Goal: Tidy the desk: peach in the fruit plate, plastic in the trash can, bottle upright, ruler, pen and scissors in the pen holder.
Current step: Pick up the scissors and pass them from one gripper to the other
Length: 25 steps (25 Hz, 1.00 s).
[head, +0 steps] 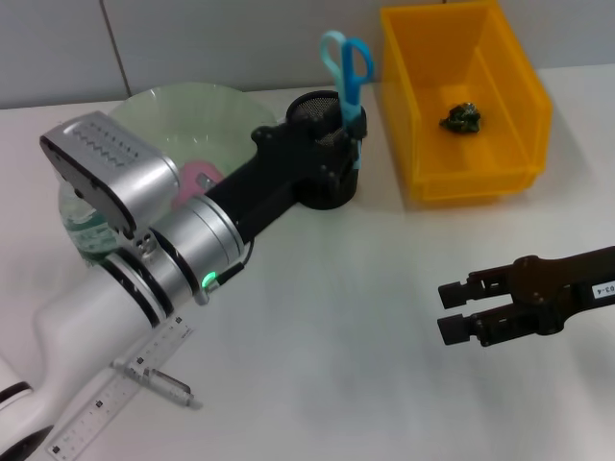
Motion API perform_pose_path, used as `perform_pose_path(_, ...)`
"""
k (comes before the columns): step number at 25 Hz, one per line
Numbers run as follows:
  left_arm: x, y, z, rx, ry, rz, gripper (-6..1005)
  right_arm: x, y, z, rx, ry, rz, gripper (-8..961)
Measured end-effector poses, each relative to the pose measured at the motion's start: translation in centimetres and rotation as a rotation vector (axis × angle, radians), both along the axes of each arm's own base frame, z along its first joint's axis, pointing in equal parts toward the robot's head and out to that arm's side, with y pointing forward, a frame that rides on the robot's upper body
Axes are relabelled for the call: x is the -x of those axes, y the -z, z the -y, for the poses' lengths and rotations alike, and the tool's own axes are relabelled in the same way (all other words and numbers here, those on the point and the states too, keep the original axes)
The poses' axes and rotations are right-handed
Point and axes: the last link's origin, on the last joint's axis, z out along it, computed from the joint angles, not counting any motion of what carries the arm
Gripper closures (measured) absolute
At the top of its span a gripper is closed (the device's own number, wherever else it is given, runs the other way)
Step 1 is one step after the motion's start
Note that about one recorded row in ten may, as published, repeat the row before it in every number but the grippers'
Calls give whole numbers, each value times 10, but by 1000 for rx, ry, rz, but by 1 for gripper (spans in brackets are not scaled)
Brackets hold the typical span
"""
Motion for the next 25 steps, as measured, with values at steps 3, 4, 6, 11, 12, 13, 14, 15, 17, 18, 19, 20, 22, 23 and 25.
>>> perform_pose_path(3, 1, 1, 3, 17, 7, -1, 702, -3, -4, 0, -5, 3, 8, 190)
perform_pose_path(4, 2, 3, 8, 78, 28, -13, 701, -4, -6, 0, -12, 6, 10, 190)
perform_pose_path(6, 4, 1, 11, 140, 61, -46, 701, -5, -10, -1, -19, 10, 7, 190)
perform_pose_path(11, 9, -10, 11, 232, 103, -116, 699, -4, -16, -2, -20, 15, -3, 191)
perform_pose_path(12, 10, -11, 12, 241, 108, -129, 699, -4, -17, -2, -19, 18, -3, 191)
perform_pose_path(13, 10, -11, 12, 241, 108, -129, 699, -3, -19, -3, -19, 22, -3, 191)
perform_pose_path(14, 10, -11, 12, 241, 108, -129, 698, -2, -22, -6, -20, 31, -2, 191)
perform_pose_path(15, 11, -17, 13, 272, 142, -192, 698, -2, -22, -6, -20, 31, -2, 191)
perform_pose_path(17, 11, -17, 13, 272, 142, -192, 697, -1, -25, -8, -19, 42, 1, 191)
perform_pose_path(18, 11, -19, 14, 285, 164, -236, 697, 0, -26, -10, -18, 49, 2, 191)
perform_pose_path(19, 14, -25, 13, 290, 181, -319, 697, 2, -29, -13, -15, 63, 7, 191)
perform_pose_path(20, 14, -25, 13, 290, 181, -319, 696, 2, -29, -13, -15, 63, 7, 191)
perform_pose_path(22, 16, -32, 14, 278, 208, -405, 696, 7, -33, -17, -1, 86, 10, 191)
perform_pose_path(23, 16, -32, 14, 278, 208, -405, 695, 7, -33, -17, -1, 86, 10, 191)
perform_pose_path(25, 15, -35, 15, 277, 222, -435, 695, 12, -37, -19, 12, 102, 8, 191)
